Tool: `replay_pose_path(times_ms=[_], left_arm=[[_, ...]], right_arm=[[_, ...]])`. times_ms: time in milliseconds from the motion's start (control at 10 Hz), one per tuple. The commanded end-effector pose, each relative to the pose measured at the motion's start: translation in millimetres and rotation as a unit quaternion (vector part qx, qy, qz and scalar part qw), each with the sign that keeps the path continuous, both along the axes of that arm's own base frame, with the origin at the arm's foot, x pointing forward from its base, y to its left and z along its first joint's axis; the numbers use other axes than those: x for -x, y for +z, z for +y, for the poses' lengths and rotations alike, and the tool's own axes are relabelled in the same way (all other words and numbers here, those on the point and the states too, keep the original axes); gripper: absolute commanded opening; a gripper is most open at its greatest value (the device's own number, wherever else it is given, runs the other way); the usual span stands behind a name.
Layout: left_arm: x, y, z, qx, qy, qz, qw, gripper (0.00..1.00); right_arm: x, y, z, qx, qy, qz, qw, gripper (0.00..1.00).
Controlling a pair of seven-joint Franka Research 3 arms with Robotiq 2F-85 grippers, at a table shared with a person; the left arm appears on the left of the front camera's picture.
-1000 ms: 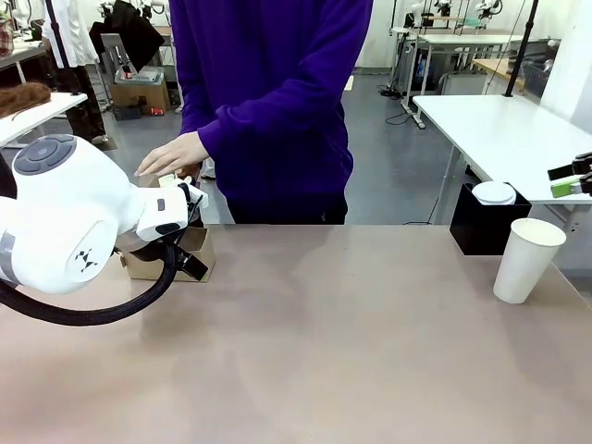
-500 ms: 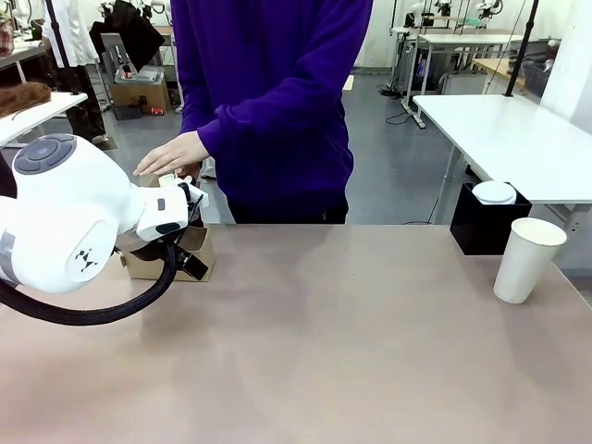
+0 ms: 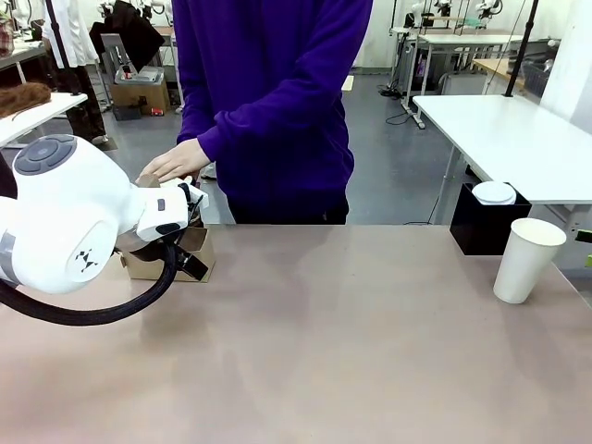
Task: Pour a drink into a cup and package it in a carrier.
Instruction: Pick up the 600 ml Paper Cup and place it in the middle top area of the table.
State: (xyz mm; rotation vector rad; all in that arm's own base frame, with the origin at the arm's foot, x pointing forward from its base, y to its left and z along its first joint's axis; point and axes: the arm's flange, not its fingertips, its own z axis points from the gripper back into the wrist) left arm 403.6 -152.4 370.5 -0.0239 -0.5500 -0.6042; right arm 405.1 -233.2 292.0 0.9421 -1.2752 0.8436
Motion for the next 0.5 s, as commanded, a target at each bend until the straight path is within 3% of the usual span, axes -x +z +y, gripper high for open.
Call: replay_pose_path(times_ms=[0,400], left_arm=[[0.1,0.0,0.4,0.001,0.000,0.000,1.000,1.00],[0.1,0.0,0.4,0.001,0.000,0.000,1.000,1.00]], right_arm=[[-3.5,-11.2,10.5,0.008,-0.033,-0.028,0.999,1.00],[-16.4,-28.9,29.7,0.017,-0.057,-0.015,0.998,1.00]])
